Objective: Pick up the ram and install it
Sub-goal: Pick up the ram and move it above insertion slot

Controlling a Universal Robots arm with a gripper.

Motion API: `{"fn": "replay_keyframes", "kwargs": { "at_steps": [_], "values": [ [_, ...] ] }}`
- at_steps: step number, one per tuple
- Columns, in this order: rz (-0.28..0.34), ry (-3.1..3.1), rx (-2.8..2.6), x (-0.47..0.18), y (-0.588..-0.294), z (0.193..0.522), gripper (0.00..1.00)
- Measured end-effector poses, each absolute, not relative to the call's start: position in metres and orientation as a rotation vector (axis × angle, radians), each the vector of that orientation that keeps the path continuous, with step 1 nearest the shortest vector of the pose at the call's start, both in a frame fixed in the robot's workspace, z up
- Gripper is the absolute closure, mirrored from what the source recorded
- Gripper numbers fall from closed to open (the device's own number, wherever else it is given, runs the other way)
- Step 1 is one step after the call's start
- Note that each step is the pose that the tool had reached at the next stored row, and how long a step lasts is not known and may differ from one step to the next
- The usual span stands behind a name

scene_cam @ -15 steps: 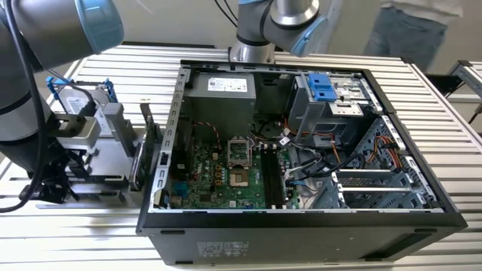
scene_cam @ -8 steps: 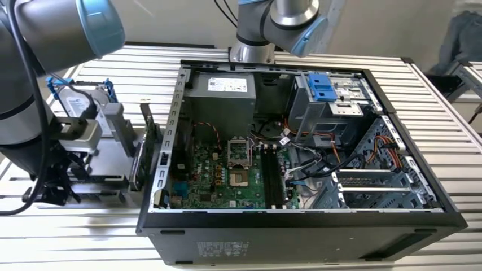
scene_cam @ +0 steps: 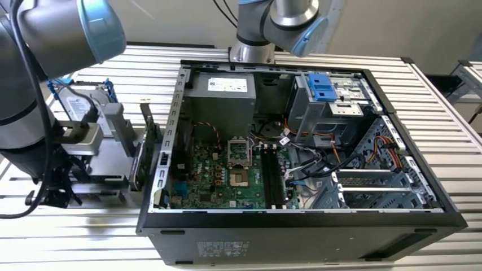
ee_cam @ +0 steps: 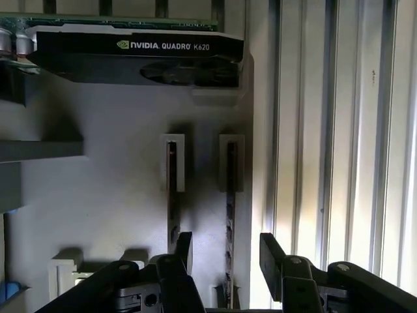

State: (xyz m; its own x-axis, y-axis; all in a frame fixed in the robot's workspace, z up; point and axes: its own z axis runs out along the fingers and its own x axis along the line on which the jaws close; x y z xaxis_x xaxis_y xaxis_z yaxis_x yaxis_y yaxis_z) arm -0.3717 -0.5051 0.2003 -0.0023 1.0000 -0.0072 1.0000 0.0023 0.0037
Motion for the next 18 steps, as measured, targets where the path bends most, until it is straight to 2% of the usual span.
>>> {"fn": "replay_keyframes", "kwargs": {
  "at_steps": [18],
  "values": [
    [-0.004, 2.242, 2.190, -0.3717, -0.5094, 0.1933, 0.00]
  ]
}}
